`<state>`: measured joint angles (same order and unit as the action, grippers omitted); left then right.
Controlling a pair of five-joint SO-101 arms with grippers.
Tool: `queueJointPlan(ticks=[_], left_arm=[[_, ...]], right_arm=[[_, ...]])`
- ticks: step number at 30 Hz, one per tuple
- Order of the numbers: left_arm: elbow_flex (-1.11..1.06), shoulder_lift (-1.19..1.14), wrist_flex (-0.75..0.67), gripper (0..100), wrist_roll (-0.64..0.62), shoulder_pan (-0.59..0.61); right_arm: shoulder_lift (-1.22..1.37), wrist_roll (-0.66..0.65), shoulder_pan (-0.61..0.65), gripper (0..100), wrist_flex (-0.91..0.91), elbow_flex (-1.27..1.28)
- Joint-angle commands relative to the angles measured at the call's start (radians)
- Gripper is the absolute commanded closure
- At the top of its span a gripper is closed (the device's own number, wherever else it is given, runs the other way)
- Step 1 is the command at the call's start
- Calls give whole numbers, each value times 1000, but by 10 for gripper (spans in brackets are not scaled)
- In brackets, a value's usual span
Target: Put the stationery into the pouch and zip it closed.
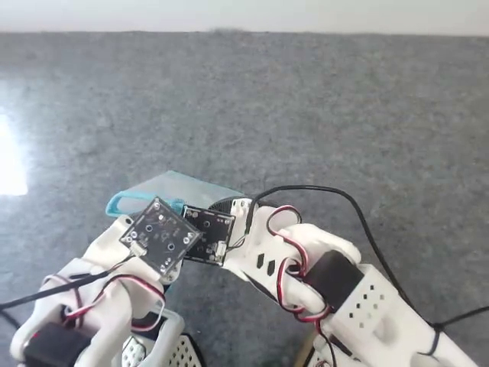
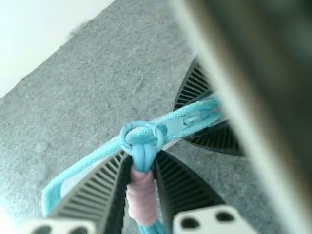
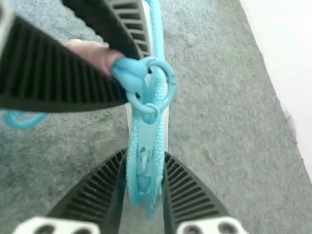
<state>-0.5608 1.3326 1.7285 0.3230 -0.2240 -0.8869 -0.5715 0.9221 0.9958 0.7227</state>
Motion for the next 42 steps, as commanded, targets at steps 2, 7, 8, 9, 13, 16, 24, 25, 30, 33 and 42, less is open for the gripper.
queueJointPlan(ticks=[2, 7, 8, 9, 13, 16, 24, 25, 30, 33, 42], left_arm=[[-4, -29, -6, 990, 8, 140], [-4, -31, -14, 990, 11, 215], [-4, -31, -12, 990, 11, 221], [-4, -34, -12, 990, 11, 232], [-5, -35, -11, 990, 9, 322], [-5, -35, -12, 990, 9, 362], [-5, -35, -15, 989, 9, 451], [-7, -35, -28, 989, 9, 479], [-114, -37, -190, 989, 9, 694], [-208, -37, -319, 989, 11, 792], [-398, -37, -595, 987, 5, 904]], right_arm=[[25, -18, -39, 991, -22, 64], [27, -18, -53, 991, -22, 69], [27, -20, -54, 991, -24, 72], [27, -26, -56, 991, -24, 75], [27, -31, -56, 991, -24, 103], [27, -31, -56, 991, -24, 106], [27, -31, -58, 991, -21, 110], [27, -31, -58, 991, -21, 110], [27, -31, -58, 991, -16, 118], [27, -32, -58, 991, -21, 132], [27, -44, -82, 991, -21, 137]])
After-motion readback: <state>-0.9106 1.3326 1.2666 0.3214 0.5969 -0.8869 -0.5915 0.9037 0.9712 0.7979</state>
